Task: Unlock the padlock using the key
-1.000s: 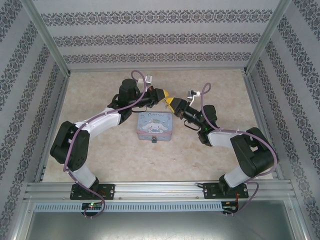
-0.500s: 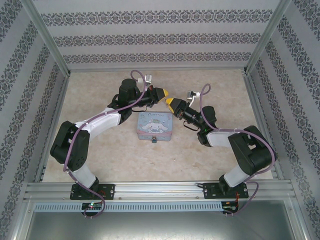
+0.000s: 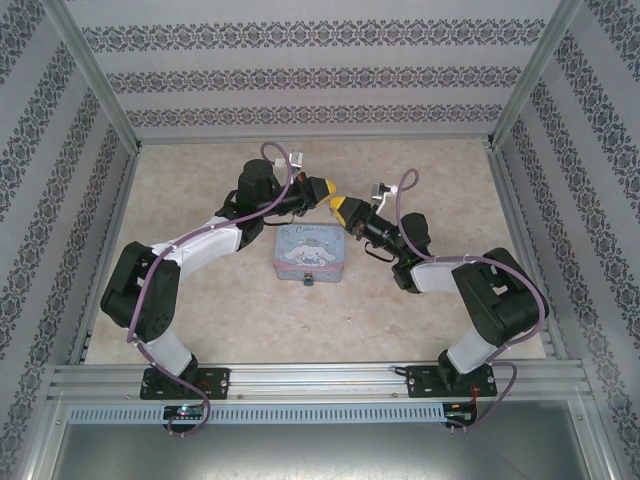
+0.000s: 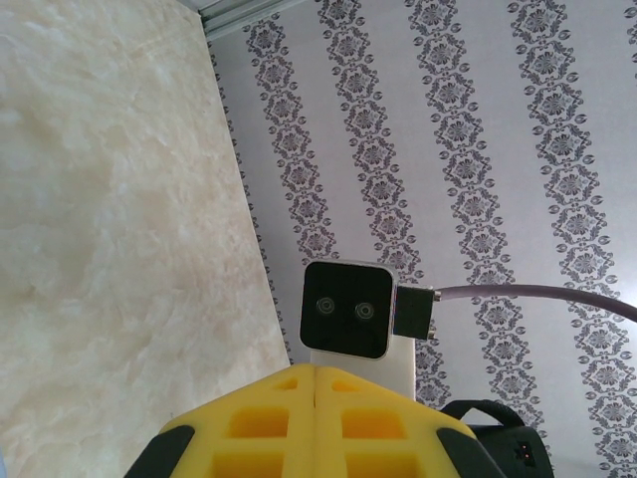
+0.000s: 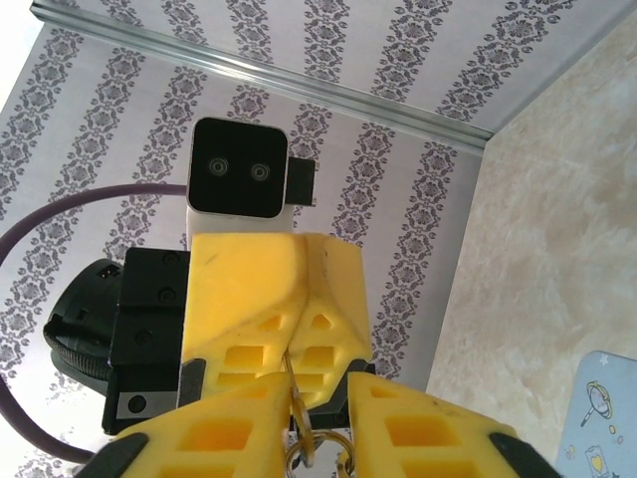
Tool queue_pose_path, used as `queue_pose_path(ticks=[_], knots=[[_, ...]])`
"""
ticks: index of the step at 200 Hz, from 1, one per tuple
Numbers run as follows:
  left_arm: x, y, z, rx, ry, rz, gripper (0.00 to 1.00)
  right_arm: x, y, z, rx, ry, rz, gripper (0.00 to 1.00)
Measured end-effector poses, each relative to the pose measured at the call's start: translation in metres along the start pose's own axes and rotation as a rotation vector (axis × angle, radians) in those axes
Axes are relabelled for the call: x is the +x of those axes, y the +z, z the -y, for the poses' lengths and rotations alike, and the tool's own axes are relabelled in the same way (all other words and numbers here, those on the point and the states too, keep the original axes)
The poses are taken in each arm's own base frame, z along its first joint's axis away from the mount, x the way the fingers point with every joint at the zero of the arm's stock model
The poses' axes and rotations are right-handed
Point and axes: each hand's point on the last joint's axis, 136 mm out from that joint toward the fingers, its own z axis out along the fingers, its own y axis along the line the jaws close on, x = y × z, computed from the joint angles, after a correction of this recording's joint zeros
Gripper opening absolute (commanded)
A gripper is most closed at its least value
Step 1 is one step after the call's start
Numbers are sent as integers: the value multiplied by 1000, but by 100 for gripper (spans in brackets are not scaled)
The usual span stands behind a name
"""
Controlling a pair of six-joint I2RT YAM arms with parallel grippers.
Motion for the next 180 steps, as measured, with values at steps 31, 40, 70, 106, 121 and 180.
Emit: queue_pose_path(ticks=[31,40,70,106,121,180], knots=[[-1,1,-3,-5,-2,6,0,-2,2,-3,-9,-1,3,7],[-1,1,-4,-6,-6,6,0,-2,2,-3,-11,-1,4,5],[-1,2,-5,-3,-11,12,0,-2,2,-3,-11,0,5,0],[-2,1,-8,-11,-18,25,0,-2,1,-2,-8,1,5,0],[-2,1,-9,-11,-17,29,0,-2,1,-2,-7,2,6,0],[-1,-1,-14,-23,-26,38,0,-1,0,3,6,10,6,0]])
